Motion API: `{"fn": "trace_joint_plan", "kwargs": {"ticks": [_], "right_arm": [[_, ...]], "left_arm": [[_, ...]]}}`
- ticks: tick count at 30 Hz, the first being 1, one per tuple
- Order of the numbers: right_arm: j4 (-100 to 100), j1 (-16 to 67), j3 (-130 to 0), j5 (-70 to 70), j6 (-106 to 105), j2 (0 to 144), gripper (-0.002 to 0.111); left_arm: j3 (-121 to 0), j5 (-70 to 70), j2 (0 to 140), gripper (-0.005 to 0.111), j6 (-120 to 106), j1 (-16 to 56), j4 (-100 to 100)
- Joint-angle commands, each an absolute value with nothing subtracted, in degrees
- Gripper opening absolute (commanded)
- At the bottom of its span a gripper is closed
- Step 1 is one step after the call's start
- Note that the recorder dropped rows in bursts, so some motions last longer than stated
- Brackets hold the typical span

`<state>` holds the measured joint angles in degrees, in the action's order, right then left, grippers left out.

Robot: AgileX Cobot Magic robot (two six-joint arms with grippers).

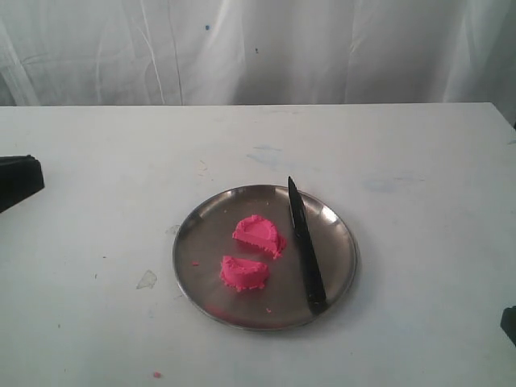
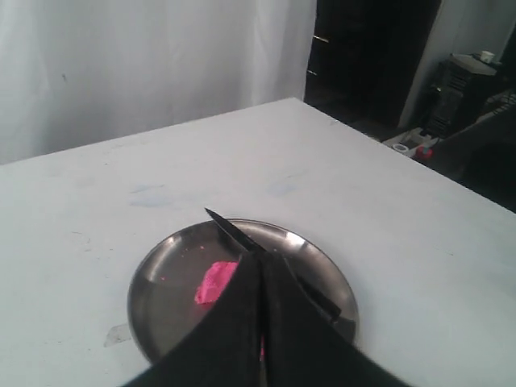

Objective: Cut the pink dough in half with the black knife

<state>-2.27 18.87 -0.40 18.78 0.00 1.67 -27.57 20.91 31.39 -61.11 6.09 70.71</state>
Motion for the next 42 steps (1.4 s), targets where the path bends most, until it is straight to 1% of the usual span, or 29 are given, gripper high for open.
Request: {"fn": "trace_joint_plan", "kwargs": {"ticks": [1, 5, 6, 8, 11, 12, 14, 15, 17, 23, 25, 30, 34, 42], "right_arm": [[-1.71, 18.73, 0.0, 18.36, 0.0, 1.42, 0.0], [-1.71, 18.73, 0.0, 18.36, 0.0, 1.42, 0.0], [-1.71, 18.73, 0.0, 18.36, 0.0, 1.42, 0.0], [-1.71, 18.73, 0.0, 18.36, 0.0, 1.42, 0.0], [-1.85, 18.73, 0.0, 18.36, 0.0, 1.42, 0.0], [-1.85, 18.73, 0.0, 18.36, 0.0, 1.42, 0.0], [-1.85, 18.73, 0.0, 18.36, 0.0, 1.42, 0.0], [-1.85, 18.73, 0.0, 18.36, 0.0, 1.42, 0.0], [-1.85, 18.73, 0.0, 18.36, 0.0, 1.42, 0.0], [-1.85, 18.73, 0.0, 18.36, 0.0, 1.42, 0.0], [-1.85, 18.73, 0.0, 18.36, 0.0, 1.42, 0.0], [-1.85, 18.73, 0.0, 18.36, 0.0, 1.42, 0.0], [-1.85, 18.73, 0.0, 18.36, 0.0, 1.42, 0.0], [-1.85, 18.73, 0.0, 18.36, 0.0, 1.42, 0.0]], "left_arm": [[-26.57, 18.41, 27.71, 0.0, -52.04, 6.1, 60.06], [-26.17, 19.12, 24.17, 0.0, -17.31, 6.1, 34.56], [-25.72, 18.38, 23.35, 0.0, -11.34, 6.1, 29.9], [-24.19, 15.15, 22.04, 0.0, -6.67, 6.67, 22.97], [-19.67, 4.81, 19.96, 0.0, 2.0, 9.01, 9.88], [-16.81, -1.56, 19.14, 0.0, 8.08, 10.22, 2.56], [-12.62, -10.56, 17.94, 0.0, 12.93, 11.19, -3.58], [-9.74, -15.37, 16.97, 0.0, 12.95, 11.41, -3.78], [-6.3, -18.05, 15.46, 0.0, 12.81, 11.41, -3.4], [0.0, -15.15, 11.16, 0.0, 8.53, 11.41, 0.0], [0.0, -14.3, 9.61, 0.0, 7.63, 11.41, 0.0], [0.0, -3.33, 5.94, 0.0, 5.16, 11.46, 2.77], [0.0, 1.96, 1.75, 0.0, 3.62, 11.46, 2.77], [0.0, 3.96, 0.0, 0.0, 3.62, 11.46, 2.77]]}}
